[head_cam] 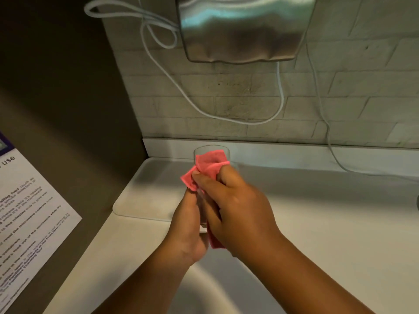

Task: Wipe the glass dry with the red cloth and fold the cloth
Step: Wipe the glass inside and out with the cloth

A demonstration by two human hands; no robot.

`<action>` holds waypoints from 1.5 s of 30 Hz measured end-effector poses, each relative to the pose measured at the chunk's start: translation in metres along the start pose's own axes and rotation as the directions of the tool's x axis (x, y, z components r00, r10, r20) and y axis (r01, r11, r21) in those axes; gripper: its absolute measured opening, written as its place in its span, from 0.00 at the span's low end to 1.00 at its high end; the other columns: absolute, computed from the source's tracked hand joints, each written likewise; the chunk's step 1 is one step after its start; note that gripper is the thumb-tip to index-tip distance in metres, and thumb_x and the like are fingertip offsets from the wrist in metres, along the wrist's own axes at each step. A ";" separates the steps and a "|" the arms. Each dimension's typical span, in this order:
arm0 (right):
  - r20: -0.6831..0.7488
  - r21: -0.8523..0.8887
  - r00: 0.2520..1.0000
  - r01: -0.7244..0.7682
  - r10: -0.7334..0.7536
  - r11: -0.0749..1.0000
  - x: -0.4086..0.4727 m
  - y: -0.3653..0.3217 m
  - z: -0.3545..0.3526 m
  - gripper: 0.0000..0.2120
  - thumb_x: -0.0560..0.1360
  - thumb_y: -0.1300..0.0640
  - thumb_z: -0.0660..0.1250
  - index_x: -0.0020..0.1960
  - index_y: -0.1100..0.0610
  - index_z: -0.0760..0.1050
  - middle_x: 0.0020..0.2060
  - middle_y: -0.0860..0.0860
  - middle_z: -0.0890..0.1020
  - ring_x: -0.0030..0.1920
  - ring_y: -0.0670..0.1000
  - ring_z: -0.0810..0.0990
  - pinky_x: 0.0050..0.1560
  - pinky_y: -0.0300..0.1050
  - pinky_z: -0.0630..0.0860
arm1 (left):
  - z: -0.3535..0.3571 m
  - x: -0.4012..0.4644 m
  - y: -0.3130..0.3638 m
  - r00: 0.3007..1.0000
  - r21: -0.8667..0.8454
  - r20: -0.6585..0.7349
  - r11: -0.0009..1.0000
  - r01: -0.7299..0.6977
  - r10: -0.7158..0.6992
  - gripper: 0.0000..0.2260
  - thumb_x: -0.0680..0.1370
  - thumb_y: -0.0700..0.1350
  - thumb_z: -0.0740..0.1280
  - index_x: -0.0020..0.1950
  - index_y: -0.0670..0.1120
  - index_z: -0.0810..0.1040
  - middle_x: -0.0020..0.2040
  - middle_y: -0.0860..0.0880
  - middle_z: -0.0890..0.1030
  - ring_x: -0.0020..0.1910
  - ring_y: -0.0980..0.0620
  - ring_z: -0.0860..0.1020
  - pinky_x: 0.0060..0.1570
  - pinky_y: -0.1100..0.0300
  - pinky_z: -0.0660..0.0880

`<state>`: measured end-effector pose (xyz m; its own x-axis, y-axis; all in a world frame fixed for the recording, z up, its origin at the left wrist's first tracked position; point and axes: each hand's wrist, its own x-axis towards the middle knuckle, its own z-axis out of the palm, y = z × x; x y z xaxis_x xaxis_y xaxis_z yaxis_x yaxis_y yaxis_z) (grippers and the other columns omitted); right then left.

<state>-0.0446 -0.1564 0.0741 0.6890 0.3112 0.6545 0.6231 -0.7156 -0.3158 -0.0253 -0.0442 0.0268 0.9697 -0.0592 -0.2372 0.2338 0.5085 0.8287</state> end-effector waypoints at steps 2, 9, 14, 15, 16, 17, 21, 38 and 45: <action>-0.043 -0.005 0.999 0.006 -0.007 1.000 0.008 0.005 -0.003 0.17 0.79 0.52 0.66 0.66 0.53 0.79 0.51 0.52 0.80 0.41 0.53 0.81 0.36 0.49 0.81 | 0.002 -0.002 -0.001 1.000 0.015 0.027 1.000 -0.012 0.012 0.23 0.76 0.70 0.62 0.54 0.58 0.88 0.55 0.46 0.89 0.54 0.47 0.87 0.47 0.44 0.83; -0.263 0.345 0.920 -0.191 0.290 0.919 0.023 0.030 0.005 0.18 0.79 0.58 0.68 0.68 0.52 0.77 0.48 0.45 0.76 0.46 0.42 0.76 0.46 0.27 0.71 | 0.005 -0.003 0.006 0.997 0.012 0.020 0.997 -0.080 0.080 0.32 0.74 0.71 0.63 0.64 0.48 0.83 0.60 0.40 0.87 0.58 0.39 0.86 0.48 0.45 0.83; -0.084 0.295 0.986 -0.114 0.144 0.949 0.002 0.015 0.009 0.18 0.79 0.54 0.67 0.69 0.48 0.76 0.51 0.46 0.77 0.47 0.46 0.78 0.45 0.41 0.80 | 0.000 0.002 0.020 0.996 -0.081 -0.020 0.993 -0.089 0.087 0.30 0.77 0.70 0.63 0.59 0.46 0.87 0.53 0.41 0.88 0.55 0.40 0.87 0.50 0.45 0.83; -0.059 0.221 0.994 -0.080 0.095 0.972 -0.001 0.011 0.008 0.18 0.79 0.53 0.66 0.69 0.48 0.76 0.52 0.47 0.78 0.47 0.47 0.79 0.45 0.43 0.81 | -0.001 0.003 0.019 0.997 -0.090 -0.010 0.993 -0.079 0.079 0.28 0.78 0.69 0.62 0.56 0.47 0.88 0.50 0.42 0.88 0.52 0.41 0.87 0.47 0.48 0.84; -0.048 0.148 0.997 -0.044 0.052 0.988 -0.002 0.008 0.008 0.17 0.79 0.52 0.66 0.68 0.48 0.77 0.52 0.48 0.79 0.46 0.49 0.80 0.43 0.43 0.81 | -0.001 0.003 0.017 0.998 -0.095 0.005 0.993 -0.066 0.066 0.27 0.78 0.68 0.63 0.53 0.47 0.89 0.48 0.43 0.89 0.50 0.42 0.88 0.45 0.49 0.84; -0.041 0.093 0.999 -0.020 0.024 0.995 0.000 0.006 0.007 0.17 0.79 0.52 0.66 0.68 0.49 0.77 0.51 0.48 0.79 0.45 0.49 0.80 0.42 0.44 0.81 | -0.001 0.002 0.015 0.998 -0.092 0.012 0.994 -0.053 0.055 0.25 0.78 0.67 0.64 0.52 0.48 0.89 0.48 0.43 0.89 0.50 0.43 0.88 0.45 0.49 0.84; -0.051 0.054 0.997 -0.060 0.063 0.997 0.014 0.012 0.003 0.17 0.79 0.50 0.63 0.67 0.49 0.77 0.52 0.49 0.80 0.45 0.51 0.80 0.41 0.47 0.81 | 0.004 -0.004 0.003 1.000 -0.039 0.004 0.999 -0.025 0.025 0.25 0.78 0.68 0.61 0.56 0.52 0.88 0.57 0.41 0.88 0.56 0.41 0.87 0.46 0.46 0.84; -0.088 0.051 0.995 -0.051 0.056 0.997 0.009 0.012 0.003 0.18 0.80 0.53 0.64 0.69 0.52 0.76 0.53 0.50 0.80 0.46 0.50 0.80 0.42 0.46 0.81 | 0.011 -0.003 0.009 0.996 0.077 -0.020 0.994 -0.080 0.082 0.26 0.72 0.69 0.66 0.58 0.53 0.87 0.59 0.43 0.87 0.59 0.41 0.85 0.60 0.37 0.80; -0.231 0.501 0.885 -0.249 0.405 0.829 0.027 0.036 0.001 0.15 0.79 0.55 0.68 0.65 0.49 0.79 0.44 0.42 0.77 0.44 0.41 0.78 0.43 0.31 0.74 | 0.008 -0.007 0.010 0.999 0.084 -0.004 0.996 -0.039 0.039 0.37 0.68 0.72 0.69 0.67 0.48 0.78 0.60 0.37 0.86 0.54 0.38 0.87 0.44 0.44 0.84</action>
<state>-0.0031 -0.1731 0.0795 0.7763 -0.1592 0.6099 0.5307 -0.3569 -0.7687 -0.0289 -0.0460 0.0406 0.9778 -0.0357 -0.2063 0.2010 0.4362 0.8771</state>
